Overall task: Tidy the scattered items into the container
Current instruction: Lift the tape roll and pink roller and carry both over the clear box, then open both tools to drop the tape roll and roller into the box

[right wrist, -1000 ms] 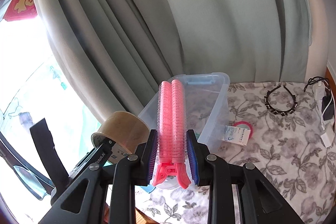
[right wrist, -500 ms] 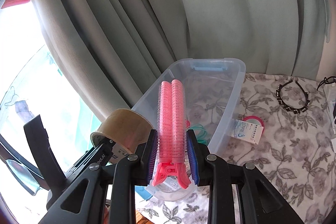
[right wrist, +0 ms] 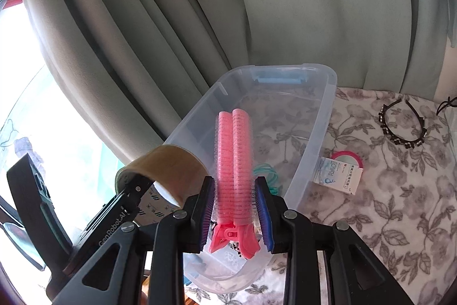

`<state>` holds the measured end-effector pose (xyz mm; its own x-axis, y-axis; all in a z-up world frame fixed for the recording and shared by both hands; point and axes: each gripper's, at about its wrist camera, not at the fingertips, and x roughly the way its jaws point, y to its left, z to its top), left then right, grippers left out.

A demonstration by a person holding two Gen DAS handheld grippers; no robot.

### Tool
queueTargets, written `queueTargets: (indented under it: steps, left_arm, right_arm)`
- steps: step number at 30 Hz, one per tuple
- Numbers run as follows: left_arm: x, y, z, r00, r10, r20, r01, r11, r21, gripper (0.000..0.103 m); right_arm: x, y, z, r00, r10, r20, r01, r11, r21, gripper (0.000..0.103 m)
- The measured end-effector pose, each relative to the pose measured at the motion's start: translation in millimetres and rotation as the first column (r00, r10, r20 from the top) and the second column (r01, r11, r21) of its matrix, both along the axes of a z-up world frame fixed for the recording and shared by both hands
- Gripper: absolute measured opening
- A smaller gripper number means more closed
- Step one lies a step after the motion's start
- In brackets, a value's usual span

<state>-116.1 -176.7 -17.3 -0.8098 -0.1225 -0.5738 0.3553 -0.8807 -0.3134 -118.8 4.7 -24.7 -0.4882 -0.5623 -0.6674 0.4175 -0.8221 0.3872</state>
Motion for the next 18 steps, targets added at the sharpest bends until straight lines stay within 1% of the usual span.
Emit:
queueTargets:
  steps: [1, 2, 5, 6, 7, 9, 14, 18]
  left_arm:
    - [-0.8, -1.0, 0.1, 1.0, 0.001, 0.0, -0.001, 1.0, 0.0, 0.039]
    - [-1.5, -1.9, 0.2, 1.0, 0.003, 0.001, -0.003, 1.0, 0.0, 0.041]
    - [-3.8, -4.8, 0.4, 1.0, 0.007, 0.002, -0.007, 1.0, 0.001, 0.041]
    - [-4.5, -5.7, 0.5, 1.0, 0.009, 0.003, -0.009, 1.0, 0.001, 0.044]
    - [-5.3, -6.7, 0.6, 1.0, 0.01, 0.003, -0.01, 1.0, 0.001, 0.05]
    - [-6.8, -8.6, 0.7, 1.0, 0.013, 0.004, -0.013, 1.0, 0.001, 0.056]
    - [-15.5, -10.8, 5.3, 1.0, -0.002, 0.008, 0.002, 1.0, -0.002, 0.056]
    - [-12.5, -2.6, 11.9, 1.0, -0.005, 0.007, 0.005, 1.0, -0.005, 0.057]
  right_arm:
    - [-0.7, 0.4, -0.6, 1.0, -0.001, 0.0, 0.001, 1.0, 0.001, 0.035]
    - [-1.3, 0.7, -1.1, 1.0, -0.002, 0.0, 0.002, 1.0, 0.003, 0.038]
    - [-1.6, 2.0, -2.4, 1.0, -0.001, 0.001, 0.001, 1.0, 0.001, 0.041]
    - [-1.5, 2.7, -2.9, 1.0, -0.003, 0.003, 0.003, 1.0, 0.001, 0.041]
    - [-1.8, 3.4, -3.6, 1.0, -0.005, 0.006, 0.005, 1.0, 0.001, 0.041]
    - [-2.7, 5.4, -4.7, 1.0, -0.009, 0.012, 0.009, 1.0, -0.001, 0.041]
    - [0.3, 10.9, -2.4, 1.0, -0.019, 0.009, 0.019, 1.0, -0.011, 0.041]
    - [3.5, 15.7, 1.0, 1.0, -0.021, 0.005, 0.021, 1.0, -0.018, 0.041]
